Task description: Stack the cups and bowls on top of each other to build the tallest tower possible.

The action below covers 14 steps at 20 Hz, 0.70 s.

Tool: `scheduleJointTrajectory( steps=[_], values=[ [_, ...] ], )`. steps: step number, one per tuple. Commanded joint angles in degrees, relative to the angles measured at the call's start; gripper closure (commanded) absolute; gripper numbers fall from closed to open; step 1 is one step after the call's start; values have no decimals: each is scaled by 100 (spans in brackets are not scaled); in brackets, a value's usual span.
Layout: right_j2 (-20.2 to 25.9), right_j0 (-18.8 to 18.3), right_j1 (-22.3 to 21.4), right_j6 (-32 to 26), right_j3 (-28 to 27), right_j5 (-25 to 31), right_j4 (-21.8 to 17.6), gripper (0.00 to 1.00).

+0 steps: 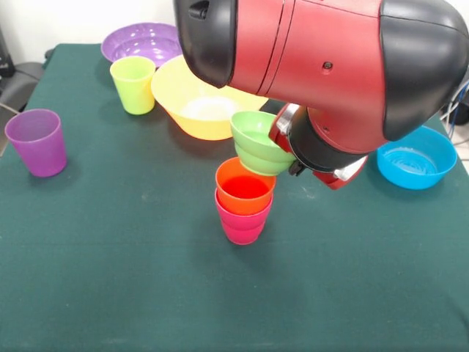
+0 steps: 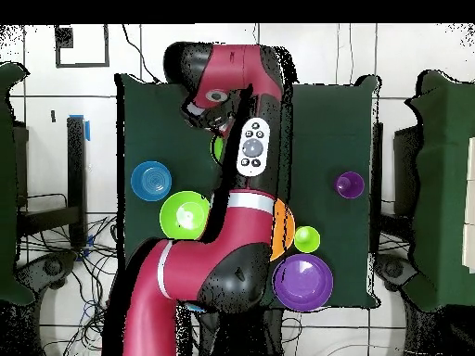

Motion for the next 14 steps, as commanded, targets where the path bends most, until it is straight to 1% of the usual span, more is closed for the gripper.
scheduleJointTrajectory(
  steps=[1, 14],
  values=[
    [162, -126, 80, -546, 56, 409, 99, 100],
    [-43, -109, 57, -703, 122, 501, 289, 100]
  ],
)
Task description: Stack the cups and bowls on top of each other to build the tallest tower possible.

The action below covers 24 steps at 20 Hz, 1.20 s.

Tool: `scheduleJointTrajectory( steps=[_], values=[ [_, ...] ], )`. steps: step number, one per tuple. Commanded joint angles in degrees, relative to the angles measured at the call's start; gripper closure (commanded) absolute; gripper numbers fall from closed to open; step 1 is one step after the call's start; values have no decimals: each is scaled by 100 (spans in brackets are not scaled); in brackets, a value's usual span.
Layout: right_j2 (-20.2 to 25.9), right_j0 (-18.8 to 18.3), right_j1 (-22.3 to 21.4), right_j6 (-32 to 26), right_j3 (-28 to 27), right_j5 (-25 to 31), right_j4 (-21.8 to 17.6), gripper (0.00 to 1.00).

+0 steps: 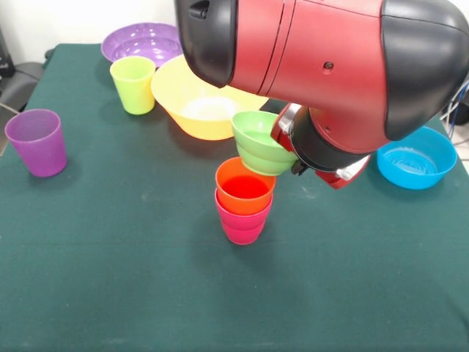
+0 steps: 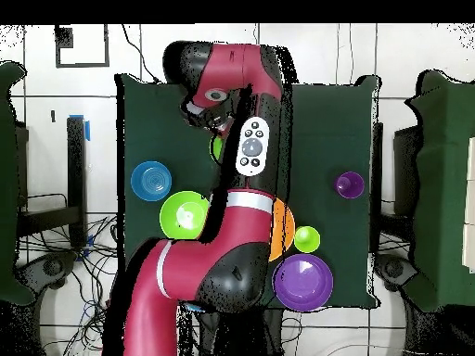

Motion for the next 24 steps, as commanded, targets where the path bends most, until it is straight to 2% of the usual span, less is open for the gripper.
scheduleJointTrajectory(
  steps=[1, 10, 24],
  values=[
    [163, -109, 11, -714, 151, 461, 49, 100],
    [-48, -204, 130, -842, -23, 550, 242, 100],
    [-866, -462, 443, -1084, -486, 674, 923, 100]
  ],
)
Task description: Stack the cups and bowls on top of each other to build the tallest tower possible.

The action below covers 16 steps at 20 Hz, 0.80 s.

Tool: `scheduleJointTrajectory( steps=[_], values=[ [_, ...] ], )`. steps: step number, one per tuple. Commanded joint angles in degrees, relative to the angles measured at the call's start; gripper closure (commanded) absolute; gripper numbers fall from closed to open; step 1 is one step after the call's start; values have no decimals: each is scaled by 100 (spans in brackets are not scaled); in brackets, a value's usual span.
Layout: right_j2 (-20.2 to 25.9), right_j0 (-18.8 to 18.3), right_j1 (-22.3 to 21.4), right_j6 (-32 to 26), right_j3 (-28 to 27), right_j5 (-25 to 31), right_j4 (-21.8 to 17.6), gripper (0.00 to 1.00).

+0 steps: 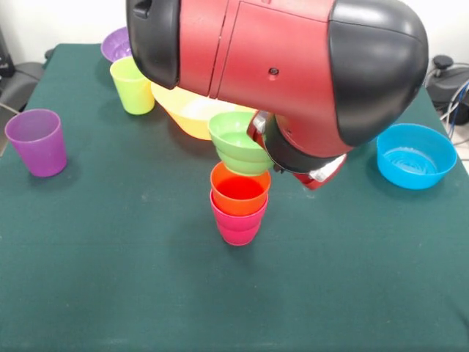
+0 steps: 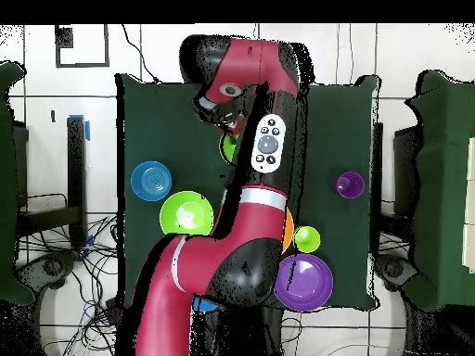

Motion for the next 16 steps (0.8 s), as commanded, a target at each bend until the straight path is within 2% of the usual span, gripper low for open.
scheduleJointTrajectory(
  steps=[1, 6, 16],
  values=[
    [-155, -109, 144, -1086, -90, 384, 182, 100],
    [-353, -120, 197, -1062, -105, 350, 430, 100],
    [-503, -55, 175, -1063, 14, 406, 658, 100]
  ],
)
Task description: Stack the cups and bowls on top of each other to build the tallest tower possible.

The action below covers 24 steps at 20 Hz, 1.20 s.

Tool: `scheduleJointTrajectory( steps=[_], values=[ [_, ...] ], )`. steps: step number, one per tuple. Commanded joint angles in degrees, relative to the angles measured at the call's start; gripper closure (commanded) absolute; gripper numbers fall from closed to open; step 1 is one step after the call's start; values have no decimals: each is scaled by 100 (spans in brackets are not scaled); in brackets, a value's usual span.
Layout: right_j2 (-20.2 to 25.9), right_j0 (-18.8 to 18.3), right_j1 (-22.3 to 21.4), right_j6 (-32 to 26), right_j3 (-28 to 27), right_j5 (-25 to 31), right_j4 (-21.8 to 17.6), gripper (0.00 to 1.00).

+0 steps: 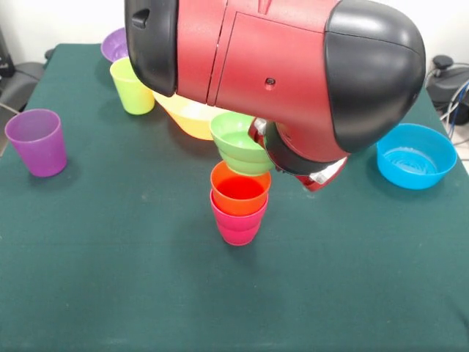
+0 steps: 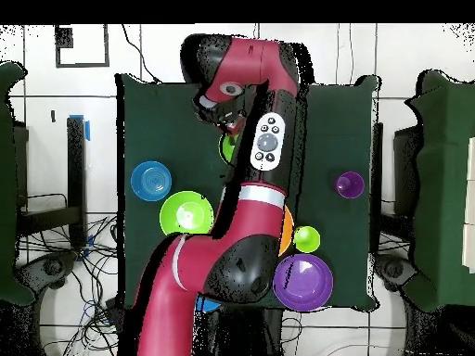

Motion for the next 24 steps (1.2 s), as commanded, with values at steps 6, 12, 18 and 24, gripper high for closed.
scheduleJointTrajectory(
  steps=[6, 12, 18, 24],
  values=[
    [-377, -111, 124, -1092, -132, 467, 479, 100],
    [-898, -255, 234, -1151, -285, 419, 962, 100],
    [-1510, -410, 328, -1240, -415, 359, 1501, 100],
    [-2097, -560, 370, -1366, -490, 319, 1992, 100]
  ],
)
